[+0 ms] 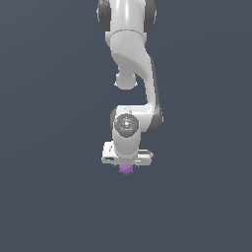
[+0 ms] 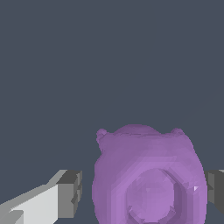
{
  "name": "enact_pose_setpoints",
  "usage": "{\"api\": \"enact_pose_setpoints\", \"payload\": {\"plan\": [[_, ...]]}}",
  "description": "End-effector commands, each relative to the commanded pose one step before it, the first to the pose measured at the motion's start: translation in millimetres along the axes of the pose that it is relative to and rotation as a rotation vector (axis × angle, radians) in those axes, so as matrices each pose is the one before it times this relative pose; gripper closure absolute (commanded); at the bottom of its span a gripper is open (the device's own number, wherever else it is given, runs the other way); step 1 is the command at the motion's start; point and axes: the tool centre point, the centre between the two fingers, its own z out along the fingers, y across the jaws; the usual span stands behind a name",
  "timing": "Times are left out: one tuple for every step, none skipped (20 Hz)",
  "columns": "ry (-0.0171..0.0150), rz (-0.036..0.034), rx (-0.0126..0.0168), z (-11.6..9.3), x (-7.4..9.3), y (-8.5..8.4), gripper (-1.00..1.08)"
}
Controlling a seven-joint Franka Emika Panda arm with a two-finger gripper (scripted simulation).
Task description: Pick up the object and move it to a goal position.
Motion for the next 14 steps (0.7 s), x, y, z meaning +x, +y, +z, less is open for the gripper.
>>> {"api": "enact_pose_setpoints", "payload": {"plan": [[0.00167, 0.00004, 0.00002, 7.1, 0.63, -0.02, -0.92], [0.0, 0.0, 0.0, 1.05, 0.31, -0.02, -0.92], [0.0, 0.0, 0.0, 0.15, 0.41, -0.02, -0.92], [0.0, 0.0, 0.0, -0.52, 0.41, -0.01, -0.92], [0.0, 0.0, 0.0, -0.27, 0.14, 0.0, -0.92], [0.0, 0.0, 0.0, 0.0, 0.0, 0.0, 1.08], [0.0, 0.0, 0.0, 0.0, 0.0, 0.0, 1.08], [0.0, 0.0, 0.0, 0.0, 0.0, 0.0, 1.08], [0.0, 0.0, 0.0, 0.0, 0.0, 0.0, 1.08], [0.0, 0.0, 0.0, 0.0, 0.0, 0.0, 1.08], [0.0, 0.0, 0.0, 0.0, 0.0, 0.0, 1.08], [0.0, 0.0, 0.0, 0.0, 0.0, 0.0, 1.08], [0.0, 0.0, 0.0, 0.0, 0.0, 0.0, 1.08], [0.0, 0.0, 0.0, 0.0, 0.0, 0.0, 1.08]]}}
